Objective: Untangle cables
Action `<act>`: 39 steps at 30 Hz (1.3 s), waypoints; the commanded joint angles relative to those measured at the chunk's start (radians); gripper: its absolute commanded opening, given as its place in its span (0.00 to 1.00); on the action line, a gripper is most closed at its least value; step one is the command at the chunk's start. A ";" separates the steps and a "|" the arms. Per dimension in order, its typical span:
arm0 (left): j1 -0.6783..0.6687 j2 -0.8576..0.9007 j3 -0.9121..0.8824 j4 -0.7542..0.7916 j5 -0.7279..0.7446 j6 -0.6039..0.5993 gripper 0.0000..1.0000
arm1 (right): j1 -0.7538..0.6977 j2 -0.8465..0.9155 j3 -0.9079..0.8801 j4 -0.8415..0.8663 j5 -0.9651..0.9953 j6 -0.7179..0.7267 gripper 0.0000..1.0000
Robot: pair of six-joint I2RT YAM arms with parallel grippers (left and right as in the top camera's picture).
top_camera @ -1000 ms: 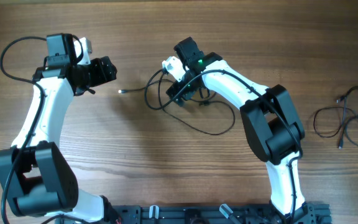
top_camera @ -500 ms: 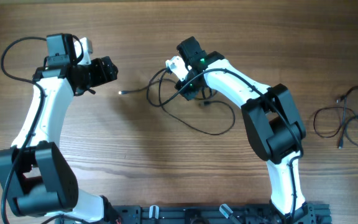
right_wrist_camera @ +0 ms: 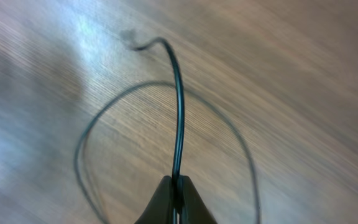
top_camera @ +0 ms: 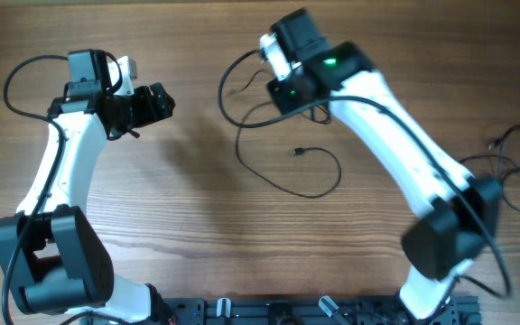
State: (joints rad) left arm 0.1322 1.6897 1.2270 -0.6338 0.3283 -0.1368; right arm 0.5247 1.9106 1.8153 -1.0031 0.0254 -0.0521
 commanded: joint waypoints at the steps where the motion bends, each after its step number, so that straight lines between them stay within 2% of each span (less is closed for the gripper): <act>1: 0.001 -0.026 -0.006 -0.003 0.042 -0.005 0.89 | -0.036 -0.037 0.008 -0.089 0.060 0.096 0.04; 4: 0.001 -0.026 -0.006 -0.023 0.042 -0.005 0.89 | -0.082 -0.039 0.008 -0.136 0.103 0.186 0.04; 10: 0.001 -0.026 -0.006 -0.034 0.043 -0.005 0.89 | -0.098 -0.039 -0.008 -0.250 0.000 0.309 0.04; 14: 0.001 -0.026 -0.006 -0.056 0.050 -0.005 0.89 | -0.096 -0.038 -0.141 -0.216 0.000 0.483 0.04; 16: 0.001 -0.026 -0.006 -0.063 0.050 -0.005 0.89 | -0.090 -0.038 -0.245 -0.146 0.000 0.496 0.04; 18: 0.001 -0.026 -0.006 -0.063 0.050 -0.005 0.89 | -0.084 -0.038 -0.345 -0.042 -0.022 0.426 0.04; 20: 0.001 -0.026 -0.006 -0.063 0.050 -0.005 0.89 | -0.071 -0.038 -0.444 0.097 -0.068 0.346 0.04; 25: 0.001 -0.026 -0.006 -0.063 0.050 -0.001 0.89 | -0.031 -0.038 -0.664 0.440 -0.098 0.268 0.04; 28: 0.001 -0.026 -0.006 -0.062 0.050 -0.001 0.89 | -0.031 -0.037 -0.724 0.525 -0.112 0.256 0.06; 31: 0.001 -0.026 -0.006 -0.063 0.050 -0.002 0.89 | -0.031 -0.037 -0.729 0.548 -0.111 0.207 0.17; 32: 0.001 -0.026 -0.006 -0.063 0.050 -0.002 0.89 | -0.031 -0.037 -0.729 0.552 -0.092 0.204 0.26; 35: 0.001 -0.026 -0.006 -0.063 0.050 -0.002 0.89 | -0.031 -0.036 -0.729 0.572 -0.058 0.120 0.44; 39: 0.001 -0.026 -0.006 -0.063 0.050 -0.002 0.90 | -0.034 -0.036 -0.729 0.572 -0.017 0.042 0.49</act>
State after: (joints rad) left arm 0.1322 1.6882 1.2270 -0.6968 0.3656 -0.1364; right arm 0.4904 1.8664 1.0943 -0.4320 -0.0250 0.0715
